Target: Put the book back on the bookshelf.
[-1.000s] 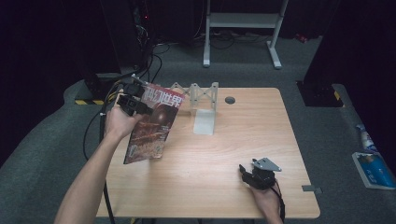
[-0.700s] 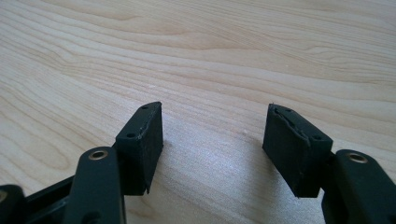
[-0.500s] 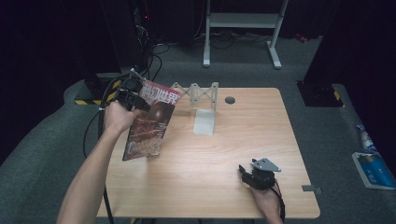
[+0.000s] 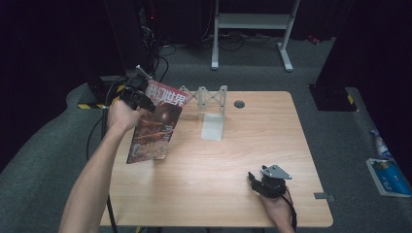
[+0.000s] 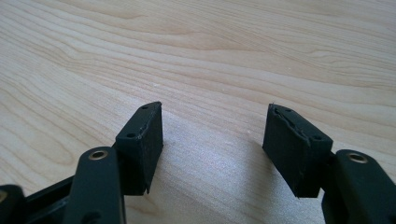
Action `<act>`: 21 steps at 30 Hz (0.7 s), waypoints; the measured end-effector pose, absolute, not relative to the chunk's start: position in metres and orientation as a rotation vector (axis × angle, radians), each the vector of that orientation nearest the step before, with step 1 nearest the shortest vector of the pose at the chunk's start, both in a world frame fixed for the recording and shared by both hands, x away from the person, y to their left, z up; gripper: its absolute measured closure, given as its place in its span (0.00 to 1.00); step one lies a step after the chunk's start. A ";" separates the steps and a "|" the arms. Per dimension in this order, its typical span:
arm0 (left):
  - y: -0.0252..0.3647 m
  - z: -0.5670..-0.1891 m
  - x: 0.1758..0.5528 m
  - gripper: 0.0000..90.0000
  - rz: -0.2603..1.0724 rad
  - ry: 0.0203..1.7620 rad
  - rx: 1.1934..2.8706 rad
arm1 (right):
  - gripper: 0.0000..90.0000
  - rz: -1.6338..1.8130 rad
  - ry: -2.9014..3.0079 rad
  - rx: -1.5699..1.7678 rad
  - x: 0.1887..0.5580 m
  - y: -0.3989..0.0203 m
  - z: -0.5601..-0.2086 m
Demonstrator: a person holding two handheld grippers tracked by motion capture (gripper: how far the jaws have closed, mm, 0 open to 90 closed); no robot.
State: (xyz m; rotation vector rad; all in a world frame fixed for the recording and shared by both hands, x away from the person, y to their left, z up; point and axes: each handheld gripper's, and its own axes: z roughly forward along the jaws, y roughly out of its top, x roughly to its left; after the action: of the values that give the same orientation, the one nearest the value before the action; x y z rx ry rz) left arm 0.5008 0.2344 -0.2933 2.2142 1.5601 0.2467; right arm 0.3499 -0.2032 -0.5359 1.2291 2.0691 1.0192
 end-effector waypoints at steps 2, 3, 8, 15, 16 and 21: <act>0.235 -0.293 0.501 0.92 0.242 1.564 2.204 | 0.42 1.017 2.069 1.225 0.350 -0.203 -0.536; 0.236 -0.292 0.502 0.92 0.242 1.555 2.205 | 0.42 1.017 2.069 1.224 0.350 -0.203 -0.536; 0.241 -0.289 0.501 0.92 0.238 1.548 2.184 | 0.42 1.017 2.069 1.226 0.350 -0.203 -0.536; 0.246 -0.285 0.502 0.93 0.245 1.544 2.150 | 0.42 1.016 2.070 1.225 0.350 -0.203 -0.536; 0.247 -0.284 0.502 0.93 0.254 1.543 2.133 | 0.42 1.014 2.070 1.222 0.350 -0.203 -0.536; 0.248 -0.280 0.503 0.93 0.267 1.535 2.112 | 0.42 1.013 2.069 1.222 0.350 -0.203 -0.536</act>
State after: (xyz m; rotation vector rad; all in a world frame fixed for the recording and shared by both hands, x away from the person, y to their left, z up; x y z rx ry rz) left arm 0.5027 0.2484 -0.2804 2.1123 1.5349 0.2667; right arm 0.3496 -0.2031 -0.5359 1.2223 2.0690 1.0135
